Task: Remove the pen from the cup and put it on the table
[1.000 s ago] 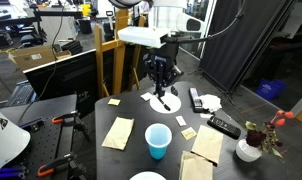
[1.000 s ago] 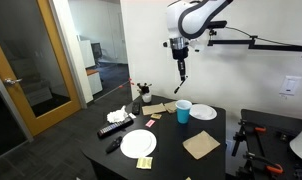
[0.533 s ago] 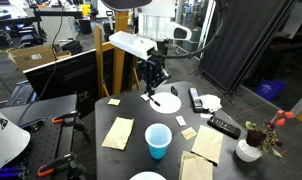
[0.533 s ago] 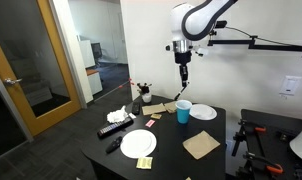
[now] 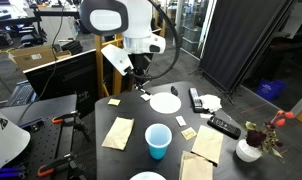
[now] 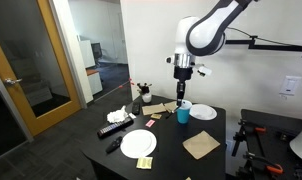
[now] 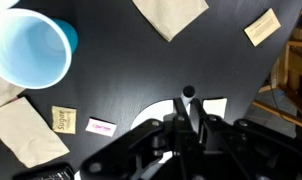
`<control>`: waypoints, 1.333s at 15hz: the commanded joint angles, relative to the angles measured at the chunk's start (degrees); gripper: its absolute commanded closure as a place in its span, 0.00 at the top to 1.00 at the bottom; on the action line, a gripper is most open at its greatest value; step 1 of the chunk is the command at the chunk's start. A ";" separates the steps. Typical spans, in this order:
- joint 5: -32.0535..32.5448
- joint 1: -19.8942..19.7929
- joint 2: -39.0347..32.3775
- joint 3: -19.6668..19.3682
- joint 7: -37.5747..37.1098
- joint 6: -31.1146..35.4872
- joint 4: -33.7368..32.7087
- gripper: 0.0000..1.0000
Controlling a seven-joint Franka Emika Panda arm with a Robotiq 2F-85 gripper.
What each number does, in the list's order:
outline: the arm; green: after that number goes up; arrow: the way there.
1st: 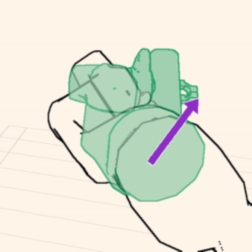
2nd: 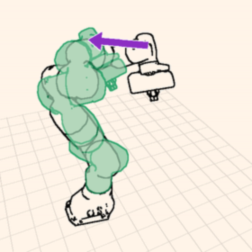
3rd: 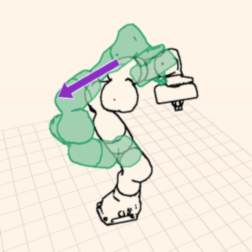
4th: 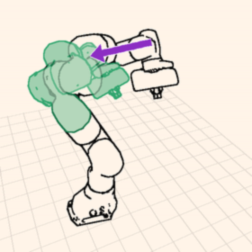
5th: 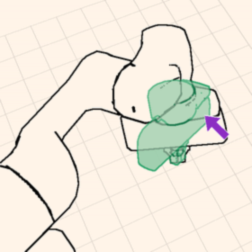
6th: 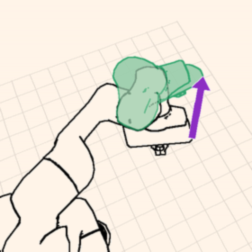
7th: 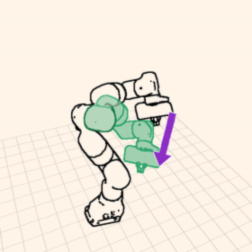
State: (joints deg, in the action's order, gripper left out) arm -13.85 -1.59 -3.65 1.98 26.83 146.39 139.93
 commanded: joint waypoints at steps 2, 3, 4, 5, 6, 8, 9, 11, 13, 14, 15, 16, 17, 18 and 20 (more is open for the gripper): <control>-11.49 2.69 0.03 3.71 -0.85 13.22 6.12 0.03; -13.94 3.23 -0.54 4.64 -1.39 16.78 6.91 0.03; -15.98 3.67 -1.23 5.57 -2.37 20.71 7.59 0.03; -18.34 4.49 -2.16 6.23 -3.23 25.00 8.15 0.03; -19.90 5.14 -3.48 6.90 -4.76 29.55 8.40 0.03; -20.80 6.70 -6.75 7.13 -9.09 37.66 8.27 0.03; -20.31 8.11 -8.84 6.08 -11.89 41.50 8.08 0.03; -13.52 9.73 -12.81 3.46 -22.14 47.93 7.96 0.03; -22.62 15.61 -17.32 -1.33 -19.30 51.01 5.09 0.03; -25.03 17.34 -19.13 -2.76 -19.09 51.55 3.94 0.03; -27.01 19.11 -20.82 -4.32 -19.30 51.68 2.64 0.03; -28.60 20.59 -22.50 -5.58 -19.46 51.20 1.07 0.03; -29.93 21.91 -24.02 -6.59 -19.70 50.96 -0.45 0.03; -30.98 23.06 -25.43 -7.49 -19.78 50.73 -2.04 0.03; -32.86 25.21 -28.11 -9.19 -19.87 50.57 -5.11 0.03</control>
State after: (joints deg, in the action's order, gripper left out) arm -43.54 19.93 -27.34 -4.43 8.53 195.85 139.79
